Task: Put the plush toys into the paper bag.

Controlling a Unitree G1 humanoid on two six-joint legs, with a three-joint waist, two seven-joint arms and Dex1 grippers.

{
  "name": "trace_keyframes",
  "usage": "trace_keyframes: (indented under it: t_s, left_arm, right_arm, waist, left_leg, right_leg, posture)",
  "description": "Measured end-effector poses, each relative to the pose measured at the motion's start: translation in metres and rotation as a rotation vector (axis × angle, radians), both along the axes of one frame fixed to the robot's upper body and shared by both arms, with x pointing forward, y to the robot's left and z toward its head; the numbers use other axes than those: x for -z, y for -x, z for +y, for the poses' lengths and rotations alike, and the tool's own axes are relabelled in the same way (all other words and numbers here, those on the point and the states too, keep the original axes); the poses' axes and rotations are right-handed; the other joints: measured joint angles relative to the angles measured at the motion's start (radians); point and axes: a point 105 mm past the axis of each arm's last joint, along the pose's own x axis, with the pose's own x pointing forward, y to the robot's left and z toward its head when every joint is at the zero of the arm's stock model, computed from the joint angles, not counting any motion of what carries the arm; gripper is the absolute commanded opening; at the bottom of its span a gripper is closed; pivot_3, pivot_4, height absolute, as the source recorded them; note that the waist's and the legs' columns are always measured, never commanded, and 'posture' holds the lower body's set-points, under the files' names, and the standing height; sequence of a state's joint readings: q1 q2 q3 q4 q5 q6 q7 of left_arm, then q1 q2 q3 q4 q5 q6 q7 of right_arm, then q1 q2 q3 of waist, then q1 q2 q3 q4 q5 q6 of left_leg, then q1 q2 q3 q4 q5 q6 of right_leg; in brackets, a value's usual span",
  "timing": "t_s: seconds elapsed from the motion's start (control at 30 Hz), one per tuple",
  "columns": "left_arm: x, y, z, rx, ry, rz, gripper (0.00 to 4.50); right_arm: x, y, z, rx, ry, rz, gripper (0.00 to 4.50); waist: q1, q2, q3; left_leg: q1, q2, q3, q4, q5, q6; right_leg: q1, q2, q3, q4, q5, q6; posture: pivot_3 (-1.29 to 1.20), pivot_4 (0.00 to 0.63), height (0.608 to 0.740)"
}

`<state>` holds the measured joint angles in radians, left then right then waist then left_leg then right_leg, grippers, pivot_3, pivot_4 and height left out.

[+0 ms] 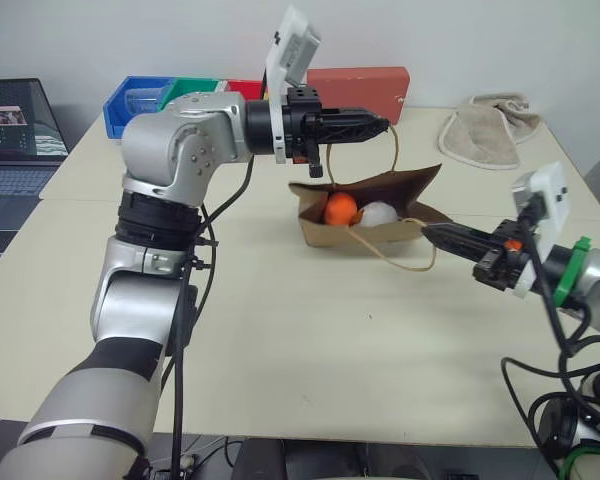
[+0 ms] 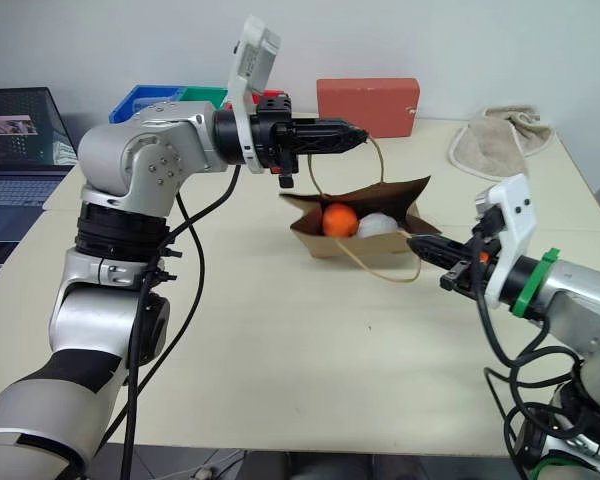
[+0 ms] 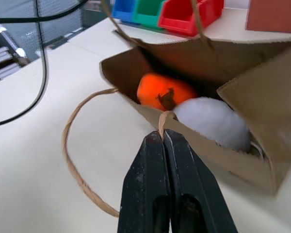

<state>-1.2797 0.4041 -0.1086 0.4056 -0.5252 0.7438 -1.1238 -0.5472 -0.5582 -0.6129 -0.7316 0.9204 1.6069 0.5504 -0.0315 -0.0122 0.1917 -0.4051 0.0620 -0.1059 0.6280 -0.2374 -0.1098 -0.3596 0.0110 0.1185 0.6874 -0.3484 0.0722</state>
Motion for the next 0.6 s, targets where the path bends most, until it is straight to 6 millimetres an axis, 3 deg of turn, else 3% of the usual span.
trace_keyframes:
  t_s: [0.23, 0.33, 0.37, 0.6]
  left_arm:
    - [0.018, -0.014, -0.022, 0.015, -0.012, 0.028, 0.00]
    - [0.026, -0.021, -0.026, 0.000, -0.021, 0.041, 0.90]
    - [0.026, -0.023, -0.026, -0.006, -0.024, 0.038, 1.29]
    - [0.006, -0.028, -0.019, -0.014, -0.005, -0.022, 3.48]
  right_arm:
    - [0.014, -0.021, -0.011, 0.145, -0.036, 0.089, 0.04]
    - [0.014, -0.030, -0.017, 0.213, -0.052, 0.100, 0.89]
    - [0.011, -0.031, -0.018, 0.223, -0.056, 0.088, 1.36]
    - [-0.024, -0.030, -0.023, 0.221, -0.075, -0.025, 3.87]
  waist:
    - [-0.003, 0.000, 0.000]
    - [-0.003, 0.001, 0.000]
    - [-0.003, 0.001, 0.001]
    - [-0.004, 0.002, 0.001]
  left_leg:
    - [-0.012, -0.001, 0.001, 0.002, 0.001, 0.001]
    - [-0.012, -0.001, 0.001, 0.002, 0.002, 0.002]
    - [-0.013, -0.001, 0.001, 0.002, 0.002, 0.002]
    - [-0.013, -0.001, 0.001, 0.001, 0.002, 0.001]
  right_leg:
    - [-0.015, 0.000, 0.001, 0.008, 0.000, 0.000]
    - [-0.017, 0.000, 0.001, 0.009, 0.000, 0.000]
    - [-0.017, 0.000, 0.001, 0.009, 0.000, 0.000]
    - [-0.018, 0.000, 0.001, 0.010, 0.000, 0.000]
  posture:
    - [0.00, 0.150, 0.740]
    - [0.00, 0.150, 0.740]
    - [0.00, 0.150, 0.740]
    - [0.00, 0.150, 0.740]
